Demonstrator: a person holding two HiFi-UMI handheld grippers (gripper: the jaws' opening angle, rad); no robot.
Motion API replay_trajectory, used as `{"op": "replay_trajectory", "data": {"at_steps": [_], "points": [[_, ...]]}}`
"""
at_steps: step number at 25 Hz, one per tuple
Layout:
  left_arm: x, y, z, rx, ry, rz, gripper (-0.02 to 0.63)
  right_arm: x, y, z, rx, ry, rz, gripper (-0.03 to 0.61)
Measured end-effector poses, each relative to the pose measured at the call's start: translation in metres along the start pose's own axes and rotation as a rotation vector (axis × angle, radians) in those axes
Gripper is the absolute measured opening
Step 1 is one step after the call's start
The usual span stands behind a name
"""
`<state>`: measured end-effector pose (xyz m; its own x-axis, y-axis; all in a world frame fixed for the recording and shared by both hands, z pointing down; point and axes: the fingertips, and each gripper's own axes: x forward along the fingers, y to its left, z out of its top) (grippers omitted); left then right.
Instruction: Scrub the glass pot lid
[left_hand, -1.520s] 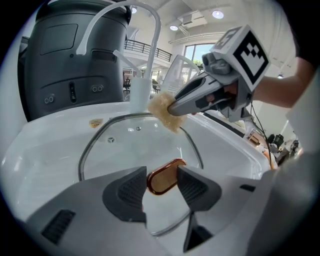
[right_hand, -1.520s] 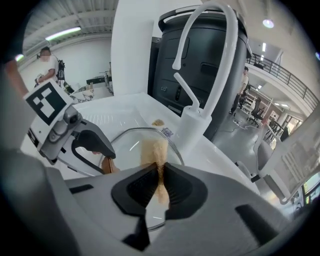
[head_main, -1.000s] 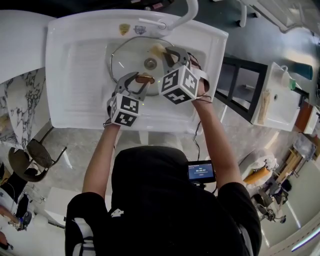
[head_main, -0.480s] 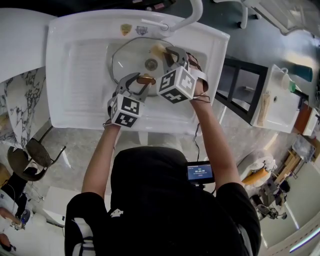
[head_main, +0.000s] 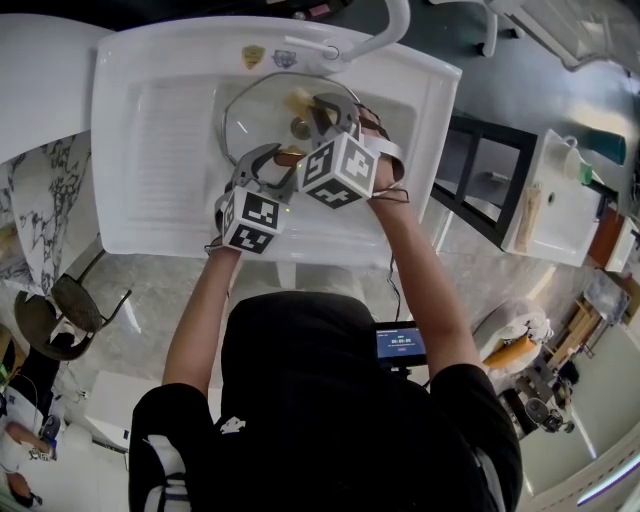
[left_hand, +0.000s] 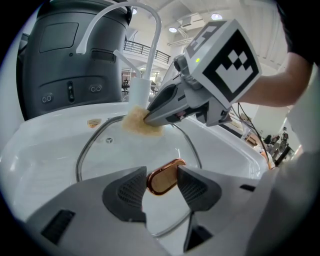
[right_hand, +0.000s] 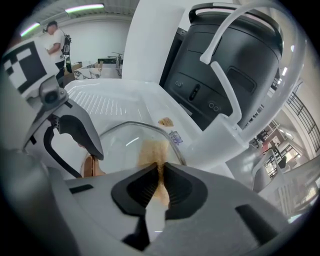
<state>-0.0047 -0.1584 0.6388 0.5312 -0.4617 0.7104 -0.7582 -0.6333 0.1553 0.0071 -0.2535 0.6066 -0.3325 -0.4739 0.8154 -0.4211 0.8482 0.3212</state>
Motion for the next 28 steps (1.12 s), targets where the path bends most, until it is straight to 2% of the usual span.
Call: {"op": "replay_trajectory", "data": {"at_steps": [15,28], "points": [[0.0,0.0,-0.001,0.002,-0.003,-0.003,0.184,0.007,0.031,0.027,-0.025,-0.06,0.085,0.018],[0.0,0.0,-0.001,0.012,-0.005,-0.007,0.184,0.006,0.024,0.022,0.006,-0.066,0.089,0.018]]}}
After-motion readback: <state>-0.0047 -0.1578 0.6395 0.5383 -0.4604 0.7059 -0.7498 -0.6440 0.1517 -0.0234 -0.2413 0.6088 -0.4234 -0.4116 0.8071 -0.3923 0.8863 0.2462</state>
